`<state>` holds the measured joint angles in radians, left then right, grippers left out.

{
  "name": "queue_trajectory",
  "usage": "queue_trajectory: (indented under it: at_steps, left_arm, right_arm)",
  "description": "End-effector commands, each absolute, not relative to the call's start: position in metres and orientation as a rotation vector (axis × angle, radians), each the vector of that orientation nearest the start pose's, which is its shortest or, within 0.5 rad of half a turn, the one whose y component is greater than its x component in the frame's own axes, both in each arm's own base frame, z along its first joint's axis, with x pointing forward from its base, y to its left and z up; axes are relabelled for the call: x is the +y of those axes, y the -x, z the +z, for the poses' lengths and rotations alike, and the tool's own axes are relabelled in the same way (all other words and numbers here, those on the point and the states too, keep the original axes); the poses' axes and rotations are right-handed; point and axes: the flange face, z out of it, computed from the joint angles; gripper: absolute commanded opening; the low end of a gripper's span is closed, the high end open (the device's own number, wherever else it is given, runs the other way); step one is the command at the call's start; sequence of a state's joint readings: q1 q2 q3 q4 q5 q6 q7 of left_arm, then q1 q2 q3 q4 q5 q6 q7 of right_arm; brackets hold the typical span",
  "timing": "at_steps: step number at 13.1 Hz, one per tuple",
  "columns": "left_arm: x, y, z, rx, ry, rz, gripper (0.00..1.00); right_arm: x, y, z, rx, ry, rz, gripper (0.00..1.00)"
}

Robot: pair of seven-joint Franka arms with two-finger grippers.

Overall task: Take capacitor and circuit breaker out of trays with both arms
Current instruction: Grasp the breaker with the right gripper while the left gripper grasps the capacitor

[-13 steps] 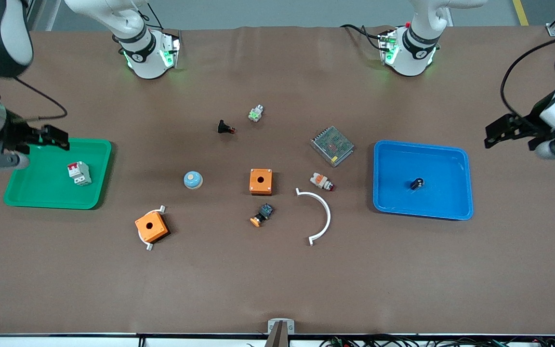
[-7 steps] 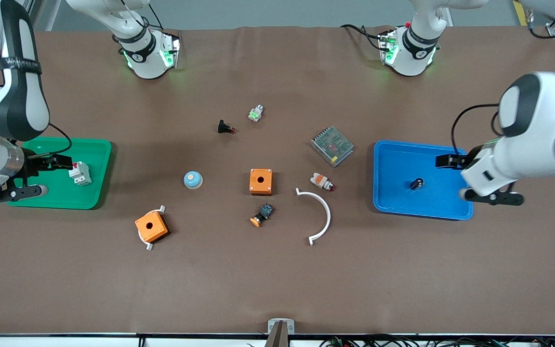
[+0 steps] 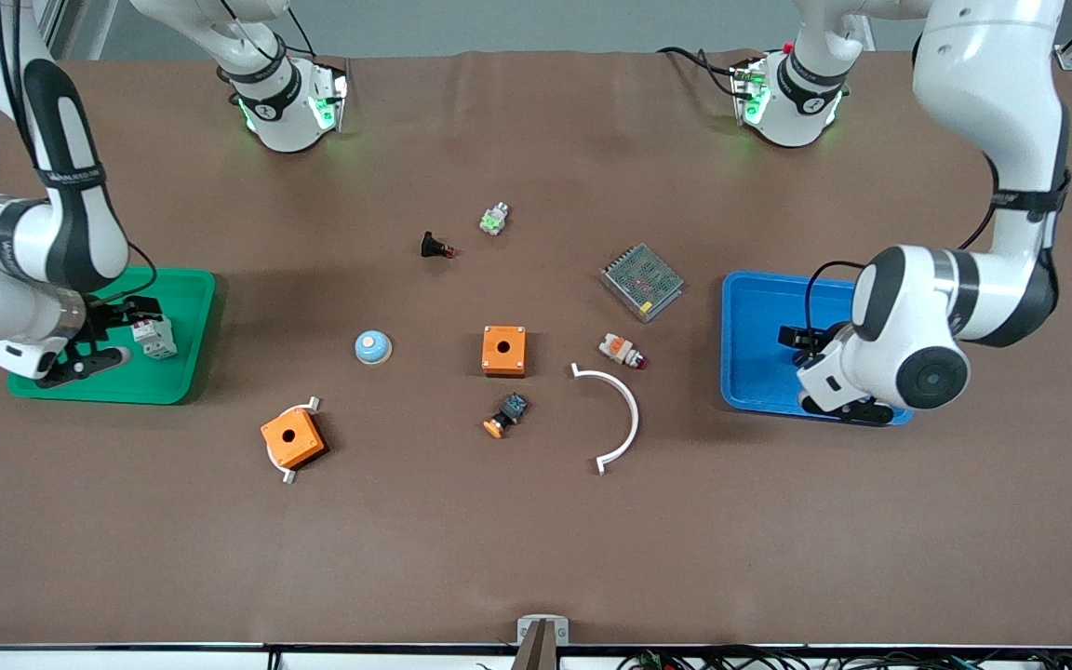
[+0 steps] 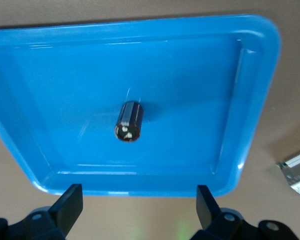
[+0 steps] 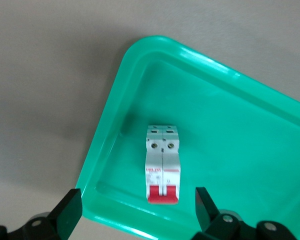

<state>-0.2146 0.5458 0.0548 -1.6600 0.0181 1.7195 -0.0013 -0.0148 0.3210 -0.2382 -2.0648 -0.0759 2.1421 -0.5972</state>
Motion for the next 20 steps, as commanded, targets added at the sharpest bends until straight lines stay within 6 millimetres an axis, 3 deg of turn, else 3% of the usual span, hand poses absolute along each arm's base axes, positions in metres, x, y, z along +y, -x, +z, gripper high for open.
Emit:
queue_trajectory:
  at_steps: [1, 6, 10, 12, 17, 18, 20]
  left_arm:
    - [-0.089, -0.615, 0.237, 0.25, 2.911, 0.747, 1.0]
    - [-0.086, -0.604, 0.194, 0.262, 2.919, 0.724, 0.97]
    - [-0.084, -0.603, 0.188, 0.26, 2.915, 0.738, 0.64]
    - [-0.077, -0.604, 0.188, 0.259, 2.918, 0.74, 0.49]
    - [-0.076, -0.608, 0.195, 0.256, 2.927, 0.721, 0.09]
    - [-0.078, -0.612, 0.203, 0.252, 2.935, 0.697, 0.06]
    - [-0.105, -0.636, 0.235, 0.213, 2.992, 0.579, 0.05]
  right_arm:
    - [-0.143, -0.538, 0.242, -0.755, 3.066, 0.398, 1.0]
    - [-0.158, -0.535, 0.217, -0.817, 3.055, 0.387, 1.0]
    - [-0.188, -0.525, 0.199, -0.852, 3.038, 0.377, 0.94]
    - [-0.187, -0.524, 0.197, -0.854, 3.032, 0.383, 0.82]
    - [-0.184, -0.528, 0.201, -0.848, 3.034, 0.375, 0.19]
    - [-0.184, -0.529, 0.201, -0.849, 3.034, 0.372, 0.09]
    - [-0.181, -0.532, 0.21, -0.844, 3.027, 0.383, 0.03]
